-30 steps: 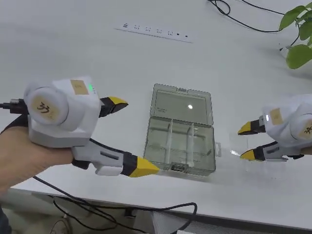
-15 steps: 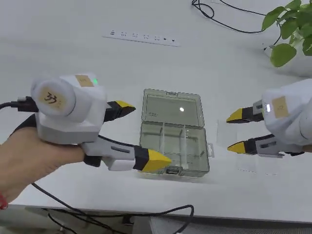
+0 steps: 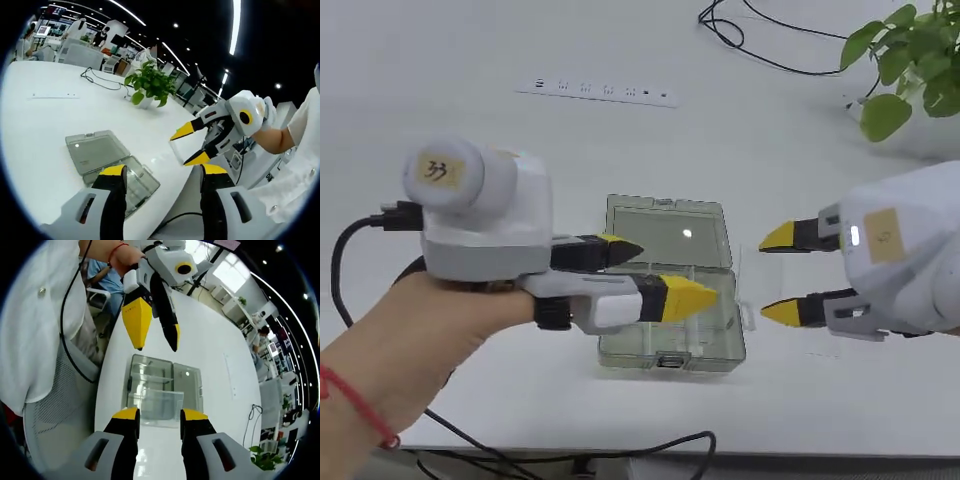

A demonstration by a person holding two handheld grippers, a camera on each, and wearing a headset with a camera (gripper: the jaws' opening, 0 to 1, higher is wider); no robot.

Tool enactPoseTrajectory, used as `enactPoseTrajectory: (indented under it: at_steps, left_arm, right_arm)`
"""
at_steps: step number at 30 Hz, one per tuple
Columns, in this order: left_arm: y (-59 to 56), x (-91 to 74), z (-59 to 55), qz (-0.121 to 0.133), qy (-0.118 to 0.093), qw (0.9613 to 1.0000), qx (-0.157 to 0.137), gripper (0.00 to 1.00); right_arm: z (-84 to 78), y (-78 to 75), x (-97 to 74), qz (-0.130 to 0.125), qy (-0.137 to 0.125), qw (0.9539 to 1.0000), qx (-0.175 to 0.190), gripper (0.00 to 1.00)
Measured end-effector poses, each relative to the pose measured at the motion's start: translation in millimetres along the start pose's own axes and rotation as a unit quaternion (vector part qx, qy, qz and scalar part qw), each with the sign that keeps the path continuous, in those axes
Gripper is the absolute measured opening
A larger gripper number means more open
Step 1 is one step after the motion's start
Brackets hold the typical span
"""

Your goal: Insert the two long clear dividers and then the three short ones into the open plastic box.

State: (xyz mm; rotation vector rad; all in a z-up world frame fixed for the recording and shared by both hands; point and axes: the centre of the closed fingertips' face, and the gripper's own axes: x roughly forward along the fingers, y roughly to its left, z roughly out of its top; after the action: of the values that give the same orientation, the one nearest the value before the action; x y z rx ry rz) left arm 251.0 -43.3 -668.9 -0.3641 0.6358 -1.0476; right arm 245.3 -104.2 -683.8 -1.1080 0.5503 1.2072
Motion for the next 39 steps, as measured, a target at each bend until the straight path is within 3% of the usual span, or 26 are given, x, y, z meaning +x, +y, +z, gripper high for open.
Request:
enactPoseTrajectory:
  at_steps: [2, 5, 10, 13, 18, 28, 39]
  left_arm:
    - [-2.3, 1.6, 0.2, -0.004, -0.001, 1.0, -0.009, 0.55]
    - [-12.4, 6.6, 1.3, -0.026, -0.006, 0.9982, -0.054, 0.5]
    - [-20.4, 12.8, -1.2, -0.043, -0.003, 0.9958, -0.08, 0.41]
    - [-29.2, 17.6, -2.4, -0.062, -0.004, 0.992, -0.11, 0.38]
    - [-31.3, 20.9, -1.5, -0.068, -0.011, 0.9886, -0.134, 0.26]
    - [-37.9, 24.2, -7.3, -0.082, -0.002, 0.9847, -0.154, 0.11]
    - [-42.8, 25.4, -7.7, -0.093, -0.002, 0.9831, -0.158, 0.0]
  right_arm:
    - [2.6, -0.2, -1.2, -0.002, -0.001, 1.0, 0.0, 0.33]
    - [11.0, 1.1, -3.4, -0.006, -0.006, 1.0, -0.001, 0.33]
    - [18.6, 4.5, -4.8, -0.008, -0.008, 0.9999, -0.005, 0.33]
    - [24.4, 4.8, -6.6, -0.01, -0.013, 0.9999, -0.005, 0.33]
    - [31.5, 6.2, -9.2, -0.013, -0.017, 0.9997, -0.008, 0.33]
    - [37.8, 8.5, -12.5, -0.016, -0.018, 0.9996, -0.015, 0.33]
    - [38.7, 10.0, -14.3, -0.018, -0.013, 0.9995, -0.024, 0.33]
